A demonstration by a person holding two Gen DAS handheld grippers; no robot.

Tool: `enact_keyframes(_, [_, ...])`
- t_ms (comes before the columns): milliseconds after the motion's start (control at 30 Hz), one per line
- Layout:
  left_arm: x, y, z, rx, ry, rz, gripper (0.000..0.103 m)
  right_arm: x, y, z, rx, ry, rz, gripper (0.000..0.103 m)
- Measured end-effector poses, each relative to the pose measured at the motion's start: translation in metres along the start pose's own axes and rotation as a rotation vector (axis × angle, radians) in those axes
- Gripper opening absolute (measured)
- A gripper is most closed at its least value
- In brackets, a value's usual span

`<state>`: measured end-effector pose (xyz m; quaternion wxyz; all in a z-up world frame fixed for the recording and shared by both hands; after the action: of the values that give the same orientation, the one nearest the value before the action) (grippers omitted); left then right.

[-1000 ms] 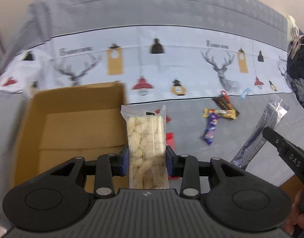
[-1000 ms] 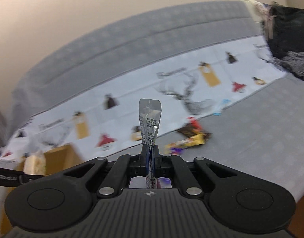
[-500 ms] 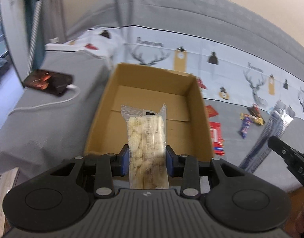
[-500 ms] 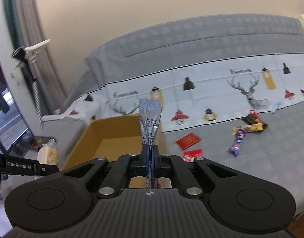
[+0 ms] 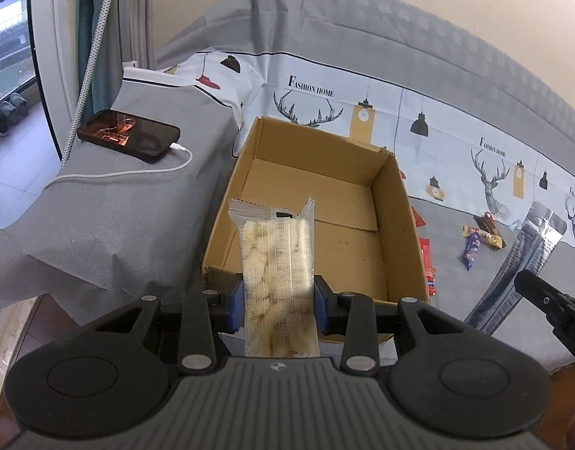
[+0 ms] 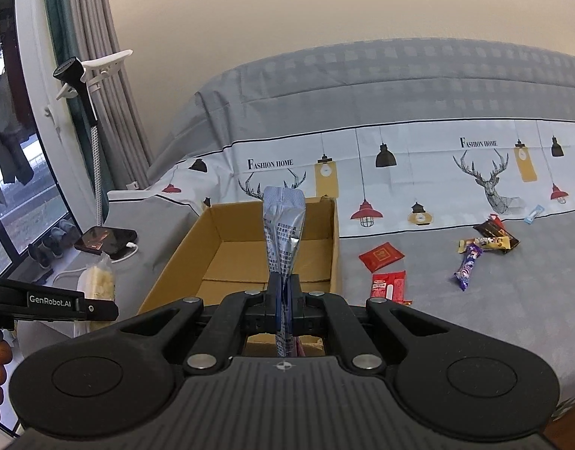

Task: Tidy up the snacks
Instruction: 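Carry the rice-cake bar and silver stick pack over the open box with both tools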

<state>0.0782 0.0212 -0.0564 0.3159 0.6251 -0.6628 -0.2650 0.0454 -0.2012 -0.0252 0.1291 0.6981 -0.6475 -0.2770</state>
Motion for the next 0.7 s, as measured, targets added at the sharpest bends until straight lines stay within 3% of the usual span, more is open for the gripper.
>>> enact_keyframes(700, [-0.0006, -0.0095, 0.0007, -0.011, 0.003, -0.009, 0.041, 0.0010, -0.0082, 0.0005, -0.011, -0.005, 0.001, 0.002])
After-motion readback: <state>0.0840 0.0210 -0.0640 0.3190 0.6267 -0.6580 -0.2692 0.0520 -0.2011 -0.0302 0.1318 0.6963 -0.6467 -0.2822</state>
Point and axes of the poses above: each gripper's, at about its wrist camera, not at the fingertips, and y roughly against the way its jaws point, x to its right, z to its underside, the point moved 8 cm from there along -y, roughly the way its jaws point, and after that the axes turned 2 degrees about -y, right-handed, at the moved point
